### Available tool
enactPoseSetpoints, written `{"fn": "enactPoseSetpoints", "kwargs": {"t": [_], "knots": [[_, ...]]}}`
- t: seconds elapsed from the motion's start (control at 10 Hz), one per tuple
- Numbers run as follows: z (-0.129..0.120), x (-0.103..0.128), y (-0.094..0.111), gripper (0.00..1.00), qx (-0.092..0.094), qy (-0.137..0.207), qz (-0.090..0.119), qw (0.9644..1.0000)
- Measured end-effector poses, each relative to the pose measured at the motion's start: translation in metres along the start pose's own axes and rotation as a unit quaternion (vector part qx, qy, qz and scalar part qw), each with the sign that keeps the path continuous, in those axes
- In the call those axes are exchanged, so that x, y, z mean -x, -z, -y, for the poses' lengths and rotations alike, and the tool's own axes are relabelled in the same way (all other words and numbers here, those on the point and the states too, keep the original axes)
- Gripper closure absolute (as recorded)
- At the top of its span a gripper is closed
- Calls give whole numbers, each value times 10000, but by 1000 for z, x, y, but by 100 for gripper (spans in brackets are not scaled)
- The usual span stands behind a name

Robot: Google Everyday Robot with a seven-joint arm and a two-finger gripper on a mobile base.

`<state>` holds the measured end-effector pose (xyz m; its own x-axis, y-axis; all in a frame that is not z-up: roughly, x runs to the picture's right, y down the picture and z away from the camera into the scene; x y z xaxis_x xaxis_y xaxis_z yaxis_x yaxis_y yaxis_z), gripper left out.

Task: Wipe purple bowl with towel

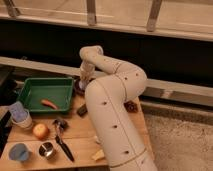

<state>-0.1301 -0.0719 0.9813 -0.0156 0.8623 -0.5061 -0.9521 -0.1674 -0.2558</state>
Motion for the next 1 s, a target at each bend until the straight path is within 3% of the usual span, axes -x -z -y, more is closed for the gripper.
{"fn": "enactPoseSetpoints", "kwargs": {"t": [0.2, 0.5, 0.8, 1.0], "knots": [[-14, -12, 0, 100, 208, 71, -39, 9998], [-37, -50, 3, 100, 451, 218, -130, 9987], [-31, -65, 7, 100, 386, 111, -161, 9991], [-12, -51, 6, 100, 336, -90, -139, 9993]]}}
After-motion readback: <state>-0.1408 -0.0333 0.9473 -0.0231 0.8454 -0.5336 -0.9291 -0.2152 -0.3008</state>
